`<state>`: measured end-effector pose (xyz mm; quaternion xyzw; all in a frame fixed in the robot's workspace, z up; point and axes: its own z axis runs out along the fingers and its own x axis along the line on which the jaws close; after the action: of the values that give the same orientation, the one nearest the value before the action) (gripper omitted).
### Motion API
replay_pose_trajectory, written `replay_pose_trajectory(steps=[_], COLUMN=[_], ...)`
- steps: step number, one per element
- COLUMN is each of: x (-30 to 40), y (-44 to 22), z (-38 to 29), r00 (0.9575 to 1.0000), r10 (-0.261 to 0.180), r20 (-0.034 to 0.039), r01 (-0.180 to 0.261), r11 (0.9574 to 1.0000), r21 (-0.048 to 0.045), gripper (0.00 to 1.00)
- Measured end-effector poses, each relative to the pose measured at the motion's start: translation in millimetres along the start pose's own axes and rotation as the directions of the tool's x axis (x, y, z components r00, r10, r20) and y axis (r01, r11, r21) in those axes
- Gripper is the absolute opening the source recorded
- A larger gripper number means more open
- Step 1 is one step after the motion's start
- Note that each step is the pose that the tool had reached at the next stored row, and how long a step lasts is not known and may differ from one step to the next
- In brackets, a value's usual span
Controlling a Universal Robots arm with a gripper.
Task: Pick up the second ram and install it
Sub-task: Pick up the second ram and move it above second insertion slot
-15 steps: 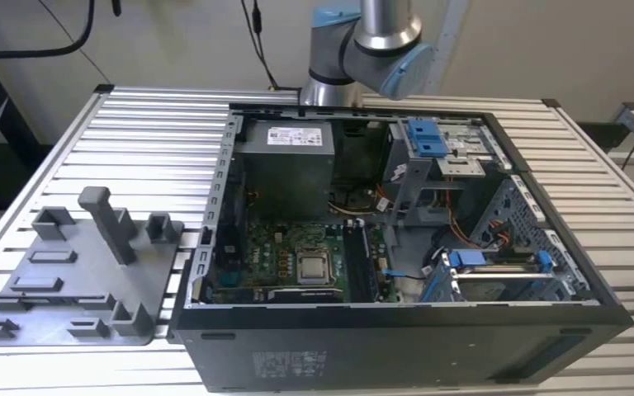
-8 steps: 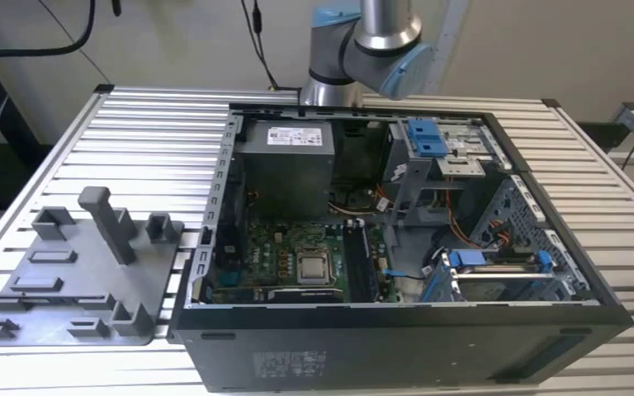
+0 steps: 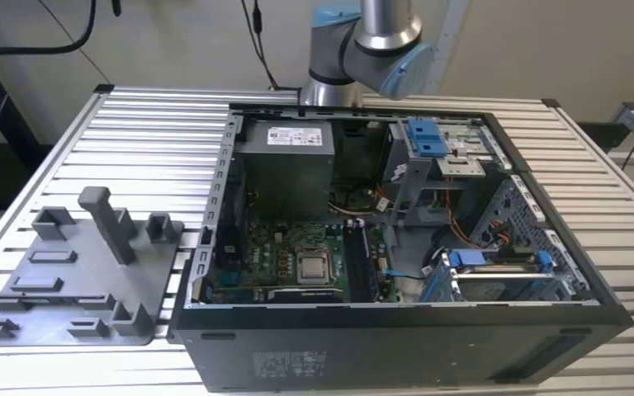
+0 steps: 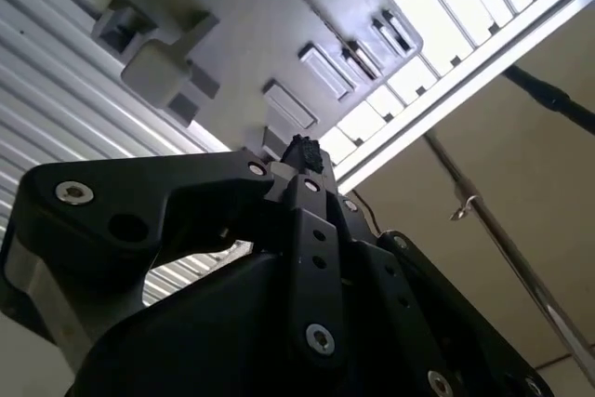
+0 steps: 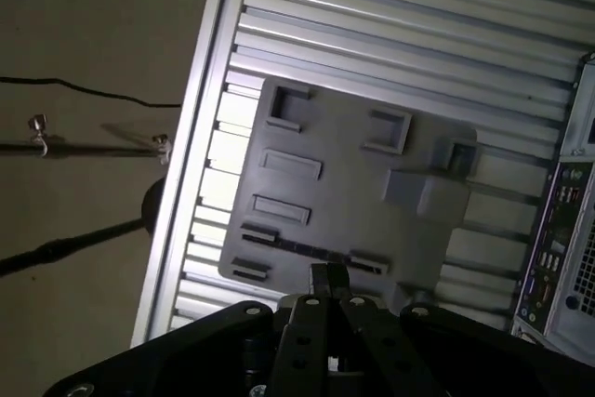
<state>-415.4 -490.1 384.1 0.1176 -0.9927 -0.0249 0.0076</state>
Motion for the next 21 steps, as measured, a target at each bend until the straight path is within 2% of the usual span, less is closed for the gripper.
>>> replay_pose_trajectory(steps=[5, 9, 16, 21], x=[0.0, -0.1, 0.0, 0.0], y=[0.0, 0.0, 0.0, 0.0], z=[0.0, 0.1, 0.3, 0.1], r00=[0.9986, 0.9955, 0.9876, 0.9784], r10=[-0.053, -0.095, -0.157, -0.207], r20=[-0.0021, 0.0035, 0.0021, -0.0008], r01=[0.053, 0.095, 0.157, 0.207], r11=[0.9986, 0.9955, 0.9876, 0.9784], r21=[0.0006, 0.0032, 0.004, 0.0041], gripper=[0.11, 0.11, 0.11, 0.11])
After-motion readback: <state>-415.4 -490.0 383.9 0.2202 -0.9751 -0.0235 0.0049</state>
